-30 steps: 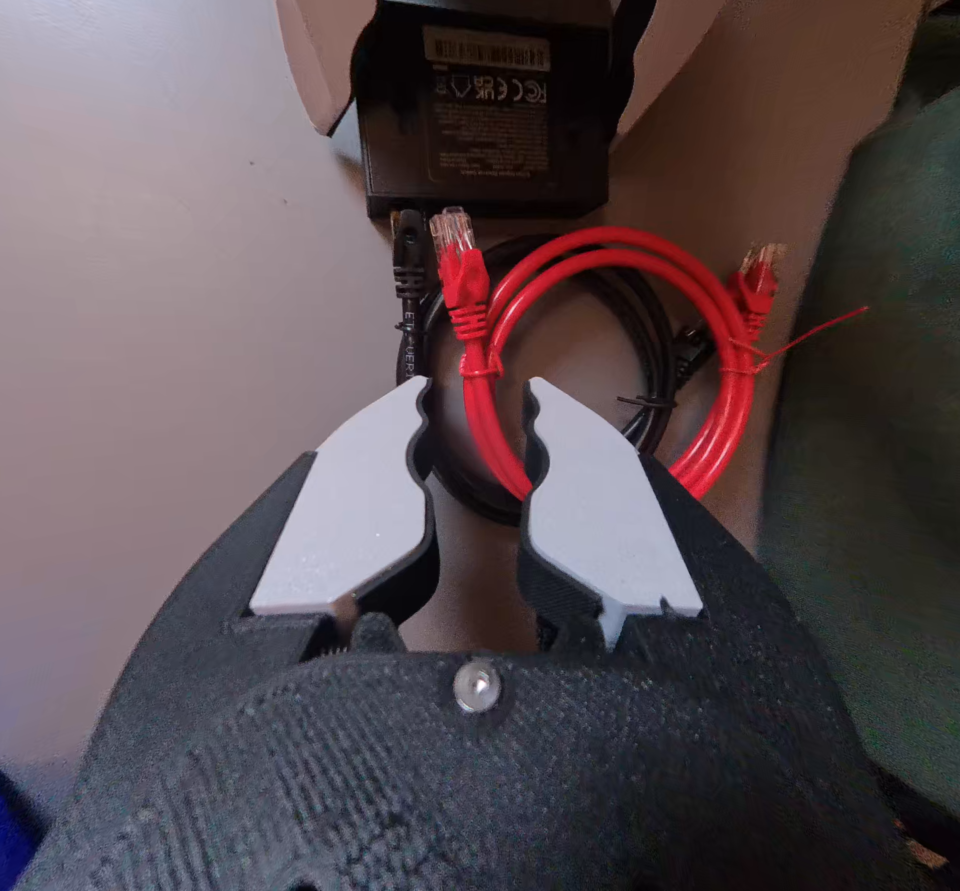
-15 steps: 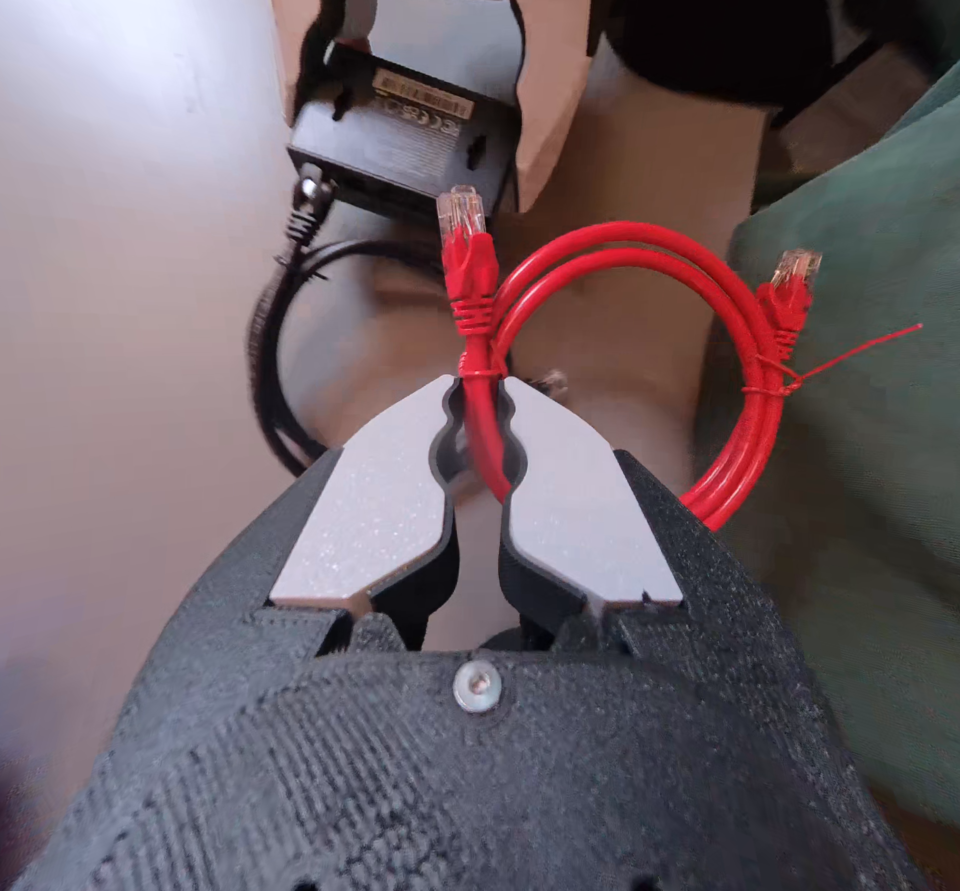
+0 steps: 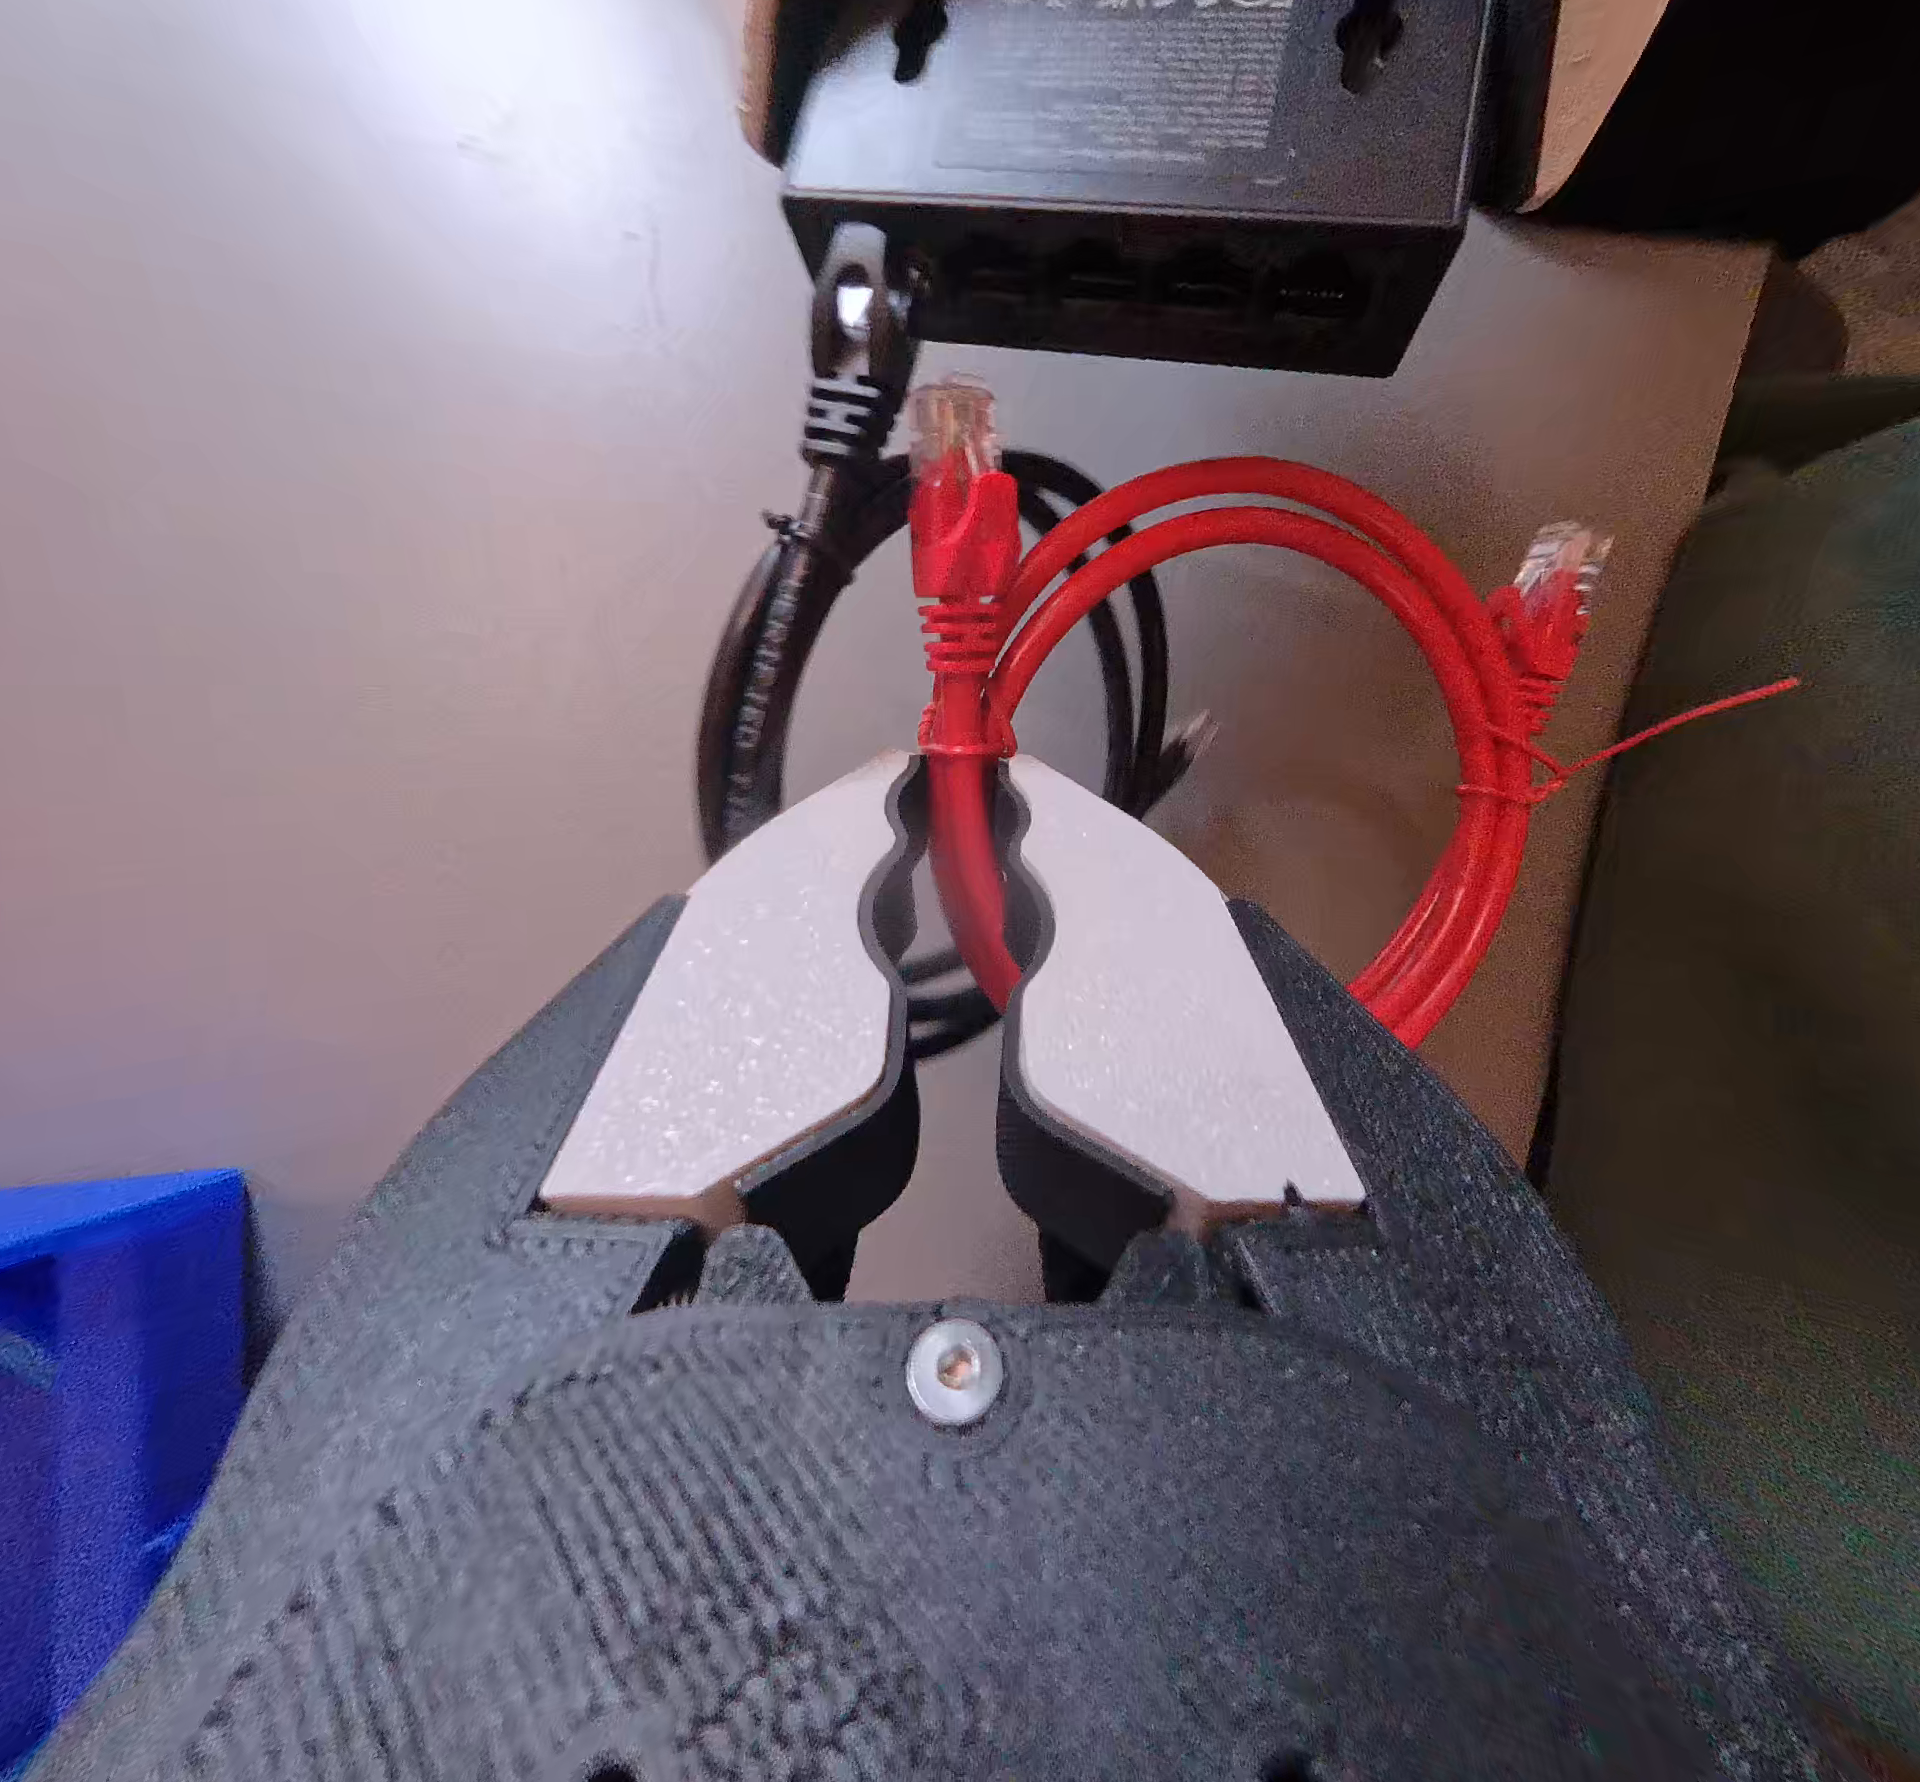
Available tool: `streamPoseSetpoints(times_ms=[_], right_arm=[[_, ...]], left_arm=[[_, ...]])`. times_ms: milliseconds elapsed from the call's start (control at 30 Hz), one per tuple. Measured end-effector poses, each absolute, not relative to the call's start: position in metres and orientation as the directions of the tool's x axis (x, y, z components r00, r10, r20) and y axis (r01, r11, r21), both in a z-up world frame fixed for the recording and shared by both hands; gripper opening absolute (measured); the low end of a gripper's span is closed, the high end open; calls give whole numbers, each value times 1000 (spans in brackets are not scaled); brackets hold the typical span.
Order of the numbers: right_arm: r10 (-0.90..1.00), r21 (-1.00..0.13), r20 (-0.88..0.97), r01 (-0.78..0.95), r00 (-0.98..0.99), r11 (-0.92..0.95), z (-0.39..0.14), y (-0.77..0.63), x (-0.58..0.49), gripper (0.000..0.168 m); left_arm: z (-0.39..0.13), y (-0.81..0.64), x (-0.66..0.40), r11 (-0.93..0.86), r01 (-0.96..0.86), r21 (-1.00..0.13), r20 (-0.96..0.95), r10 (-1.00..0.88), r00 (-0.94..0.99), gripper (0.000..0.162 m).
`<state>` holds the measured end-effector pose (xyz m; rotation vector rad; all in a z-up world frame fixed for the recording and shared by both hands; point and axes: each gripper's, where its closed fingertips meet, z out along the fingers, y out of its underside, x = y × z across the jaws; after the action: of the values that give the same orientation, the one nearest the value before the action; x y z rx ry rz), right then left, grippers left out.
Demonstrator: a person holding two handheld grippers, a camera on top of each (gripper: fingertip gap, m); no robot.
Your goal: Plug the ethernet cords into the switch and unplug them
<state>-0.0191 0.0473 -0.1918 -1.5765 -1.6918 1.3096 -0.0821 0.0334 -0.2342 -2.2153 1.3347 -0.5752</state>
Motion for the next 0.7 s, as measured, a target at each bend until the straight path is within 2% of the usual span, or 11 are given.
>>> streamPoseSetpoints(times_ms=[167,333,433,567,600,633,667,700], right_arm=[[926,-874,-261,474,-271,-107,-203,36,-16,99],[928,-872,-243,483,-282,-82,-219,31,-15,99],[930,-850,-221,526,-294,-36,-231,27,-14,99],[930,-853,-179,521,-321,16,-234,22,-15,99],[928,-862,-161,506,-336,33,-232,20,-15,93],[923,-901,-139,432,-359,32,-218,17,-15,16],[940,-950,-97,313,-327,11,-199,22,-20,0],[951,-954,-52,297,-305,43,-195,25,-21,1]], left_arm=[[-241,27,-77,-312,-810,-496,16,-936,351,13],[-254,18,-74,-349,-848,-398,127,-937,326,12],[-255,20,-78,-282,-905,-320,43,-958,283,12],[-260,8,-76,-353,-887,-298,270,-922,277,12],[-261,4,-76,-380,-879,-289,347,-897,274,12],[-266,6,-78,-406,-871,-277,378,-879,290,12],[-271,9,-78,-455,-847,-273,426,-847,318,13],[-270,7,-74,-501,-815,-290,513,-801,309,12]])
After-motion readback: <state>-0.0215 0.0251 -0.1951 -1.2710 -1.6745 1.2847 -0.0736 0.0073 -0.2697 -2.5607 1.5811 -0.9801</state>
